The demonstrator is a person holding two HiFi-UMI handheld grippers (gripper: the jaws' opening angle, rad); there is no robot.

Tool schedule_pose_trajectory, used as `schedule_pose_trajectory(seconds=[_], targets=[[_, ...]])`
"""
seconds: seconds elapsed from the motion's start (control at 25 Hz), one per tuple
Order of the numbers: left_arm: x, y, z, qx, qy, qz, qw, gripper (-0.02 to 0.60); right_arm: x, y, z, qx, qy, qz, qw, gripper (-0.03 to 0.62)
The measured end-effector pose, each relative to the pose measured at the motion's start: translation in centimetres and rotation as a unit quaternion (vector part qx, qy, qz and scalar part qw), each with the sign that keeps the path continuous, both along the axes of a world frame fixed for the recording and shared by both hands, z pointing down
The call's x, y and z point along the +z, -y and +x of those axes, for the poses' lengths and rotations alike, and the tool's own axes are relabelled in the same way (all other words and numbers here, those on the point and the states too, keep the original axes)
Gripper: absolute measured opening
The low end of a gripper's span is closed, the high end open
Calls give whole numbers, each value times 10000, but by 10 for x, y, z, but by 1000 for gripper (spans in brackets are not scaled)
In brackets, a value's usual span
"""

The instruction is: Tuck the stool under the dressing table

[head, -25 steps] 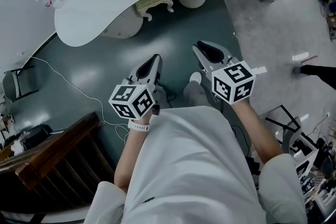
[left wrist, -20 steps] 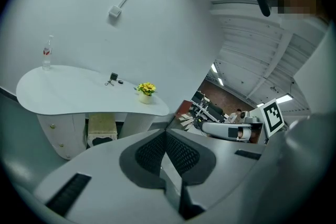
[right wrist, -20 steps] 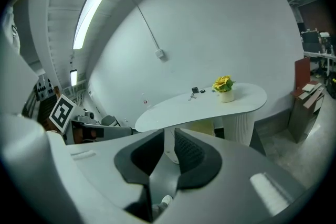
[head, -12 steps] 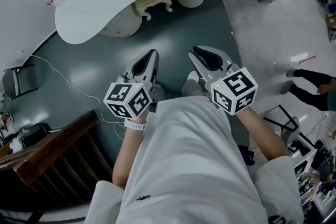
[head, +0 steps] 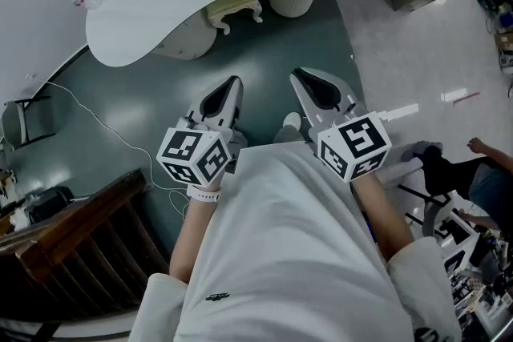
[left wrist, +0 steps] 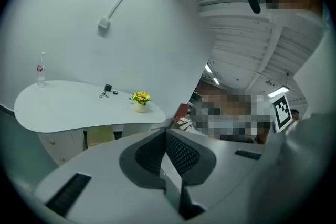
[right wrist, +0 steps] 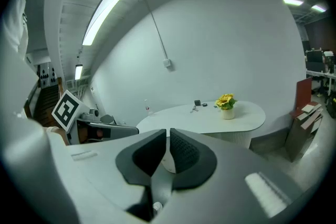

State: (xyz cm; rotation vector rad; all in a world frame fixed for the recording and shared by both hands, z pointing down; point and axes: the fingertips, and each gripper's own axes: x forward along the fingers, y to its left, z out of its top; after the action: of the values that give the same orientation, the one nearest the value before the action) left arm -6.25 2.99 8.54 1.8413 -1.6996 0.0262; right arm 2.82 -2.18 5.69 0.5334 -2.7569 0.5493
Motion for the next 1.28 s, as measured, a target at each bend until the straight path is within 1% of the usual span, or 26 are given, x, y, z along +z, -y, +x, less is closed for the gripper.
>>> schedule_pose_trajectory(seconds=[0.2, 0.36, 0.56, 0.76, 0.96, 1.12, 1.28], targets=[[-7, -1, 5, 16, 55, 89, 9999, 9, -12, 1, -2, -96, 80, 147, 9998, 11], [-11, -8, 2, -24, 39, 118, 9999, 9, -16, 3, -8, -104, 130, 78, 9998, 11], [-18, -14, -2, -109, 44, 213, 9997, 9, -19, -2, -18, -356, -7, 113, 9993, 11], [-15, -23, -8, -205, 43, 220, 9995, 9, -10, -7, -20, -372, -118, 1, 9992, 11], [-18, -30, -17, -263, -2, 260, 9993, 9, -15, -9, -24, -439, -96, -87, 9990, 11], [-17, -34, -14, -196, -5, 274, 9994, 11, -16, -17, -25, -560, -76, -137, 9983, 11], [-17, -38, -10, -232, -77, 275, 9993, 11, -12, -22, -20, -548, -114, -195, 9982, 11]])
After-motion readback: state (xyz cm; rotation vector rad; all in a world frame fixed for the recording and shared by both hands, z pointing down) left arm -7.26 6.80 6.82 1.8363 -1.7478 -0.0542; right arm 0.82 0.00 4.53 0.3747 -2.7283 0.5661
